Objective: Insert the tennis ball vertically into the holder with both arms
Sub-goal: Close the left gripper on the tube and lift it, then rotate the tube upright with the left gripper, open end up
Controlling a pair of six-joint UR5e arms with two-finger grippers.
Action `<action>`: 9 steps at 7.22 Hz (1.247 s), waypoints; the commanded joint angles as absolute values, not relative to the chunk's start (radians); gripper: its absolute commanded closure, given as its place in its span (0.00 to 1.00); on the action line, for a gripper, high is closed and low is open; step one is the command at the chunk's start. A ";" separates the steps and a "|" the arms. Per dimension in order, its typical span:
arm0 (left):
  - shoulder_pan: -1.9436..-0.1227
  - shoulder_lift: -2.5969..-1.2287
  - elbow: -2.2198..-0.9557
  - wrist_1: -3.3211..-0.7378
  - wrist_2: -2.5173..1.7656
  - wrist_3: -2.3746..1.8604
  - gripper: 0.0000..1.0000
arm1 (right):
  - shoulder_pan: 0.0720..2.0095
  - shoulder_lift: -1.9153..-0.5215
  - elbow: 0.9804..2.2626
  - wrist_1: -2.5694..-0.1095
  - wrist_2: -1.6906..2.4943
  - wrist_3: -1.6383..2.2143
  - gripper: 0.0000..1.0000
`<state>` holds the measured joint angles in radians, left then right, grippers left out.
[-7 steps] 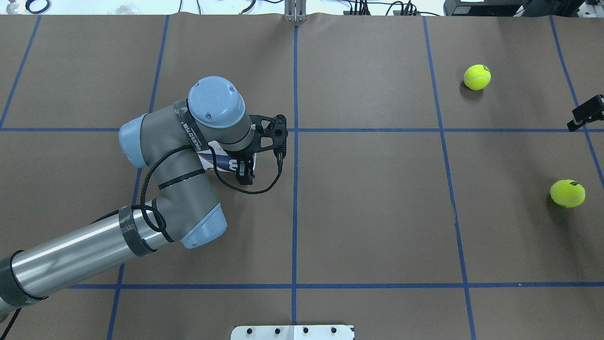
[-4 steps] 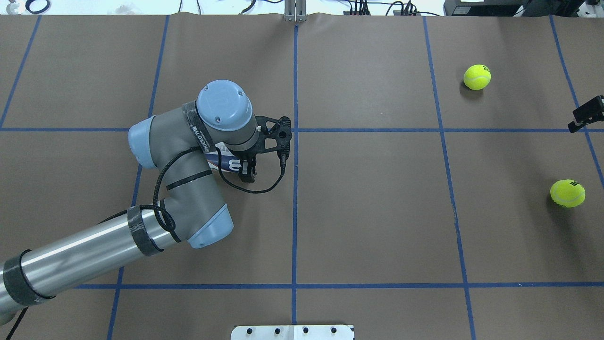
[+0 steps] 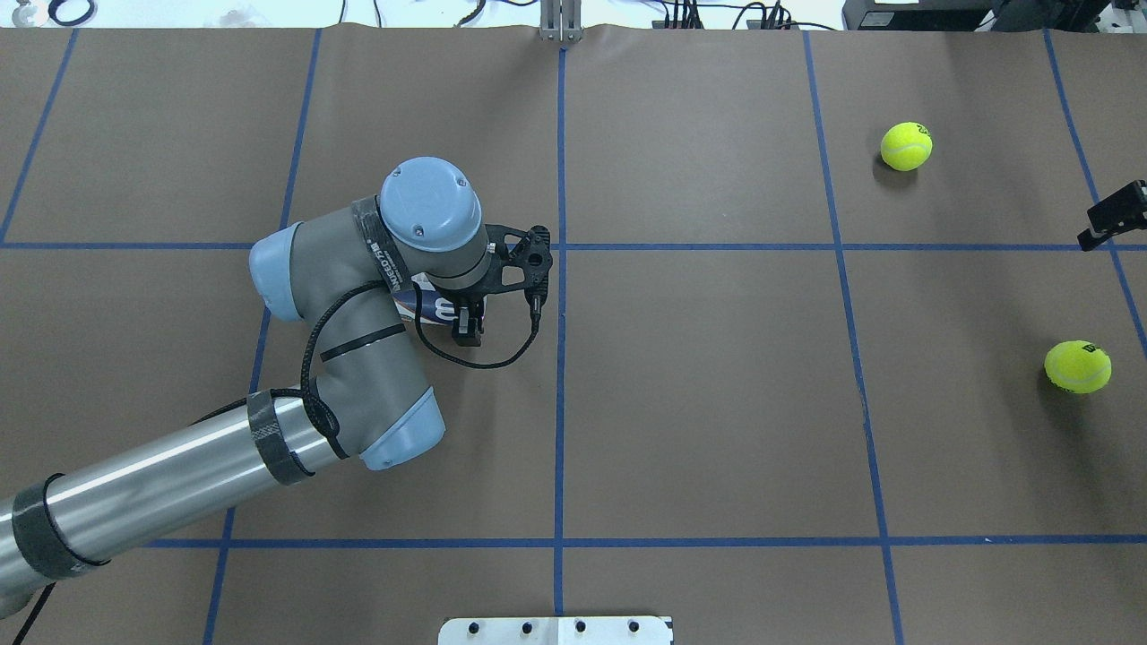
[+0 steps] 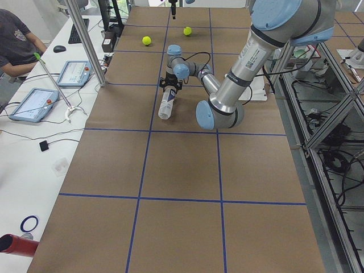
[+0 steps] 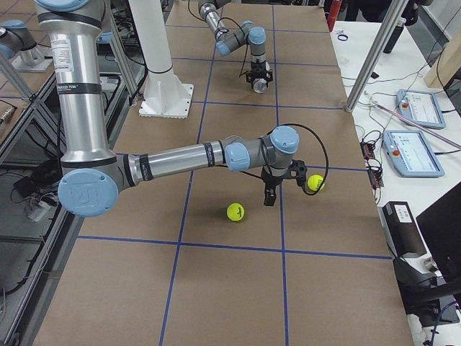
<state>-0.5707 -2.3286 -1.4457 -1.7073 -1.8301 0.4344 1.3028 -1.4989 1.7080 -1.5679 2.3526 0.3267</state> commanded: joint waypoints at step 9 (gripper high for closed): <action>-0.654 -2.330 -1.447 -2.577 -1.749 -0.211 0.40 | 1.312 -1.474 1.715 -1.566 2.365 0.327 0.01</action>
